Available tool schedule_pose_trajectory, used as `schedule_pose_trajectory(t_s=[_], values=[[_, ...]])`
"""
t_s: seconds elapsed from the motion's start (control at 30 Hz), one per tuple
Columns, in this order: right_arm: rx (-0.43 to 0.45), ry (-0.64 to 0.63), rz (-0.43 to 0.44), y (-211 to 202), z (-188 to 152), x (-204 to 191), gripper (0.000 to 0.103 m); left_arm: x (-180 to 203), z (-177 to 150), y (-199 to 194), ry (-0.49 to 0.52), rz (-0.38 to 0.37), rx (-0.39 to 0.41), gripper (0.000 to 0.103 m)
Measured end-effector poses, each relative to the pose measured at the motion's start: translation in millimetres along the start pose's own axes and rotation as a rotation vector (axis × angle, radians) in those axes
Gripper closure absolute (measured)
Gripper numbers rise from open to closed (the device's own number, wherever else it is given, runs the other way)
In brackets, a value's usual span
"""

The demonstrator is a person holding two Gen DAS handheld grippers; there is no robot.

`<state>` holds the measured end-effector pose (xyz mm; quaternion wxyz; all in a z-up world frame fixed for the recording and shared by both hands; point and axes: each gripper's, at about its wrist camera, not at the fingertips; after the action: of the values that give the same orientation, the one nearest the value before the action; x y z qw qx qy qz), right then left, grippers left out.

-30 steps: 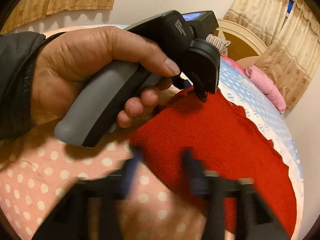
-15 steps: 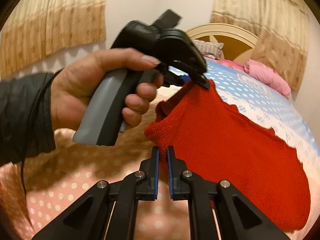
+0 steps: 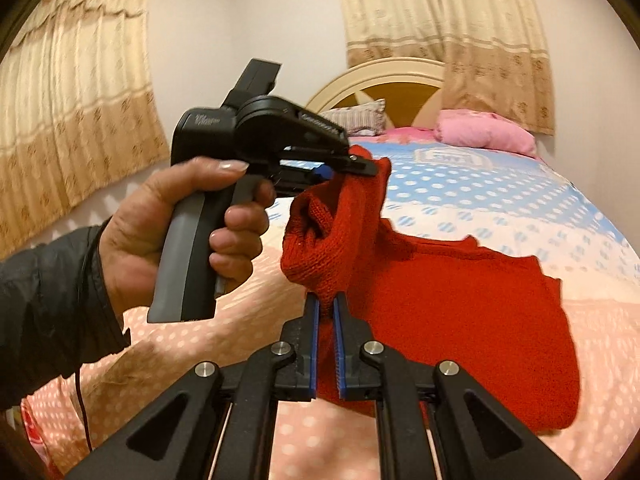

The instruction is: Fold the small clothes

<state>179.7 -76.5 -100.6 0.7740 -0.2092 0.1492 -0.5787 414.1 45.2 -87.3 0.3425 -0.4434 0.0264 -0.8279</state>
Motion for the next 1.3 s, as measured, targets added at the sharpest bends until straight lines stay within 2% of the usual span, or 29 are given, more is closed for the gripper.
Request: schedule_pose_trajectory(t_s=[0.47, 1.3], values=[[0.021, 0.134, -0.05, -20, -5, 66, 0.097, 43, -7, 58, 0.057, -0.037, -0.072, 0.09], [-0.111, 0.388, -0.095, -23, -64, 147, 0.097, 82, -55, 152, 0.15, -0.022, -0.246, 0.09]])
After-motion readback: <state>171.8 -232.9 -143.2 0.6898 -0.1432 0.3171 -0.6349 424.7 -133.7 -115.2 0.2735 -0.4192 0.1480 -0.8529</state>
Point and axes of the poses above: each gripper's, at about its wrist camera, not at the fingertips, and y roughly the way its jaws point, x to its right, z to its top, and after that the axes turned 14 degrees about -z, right-handed
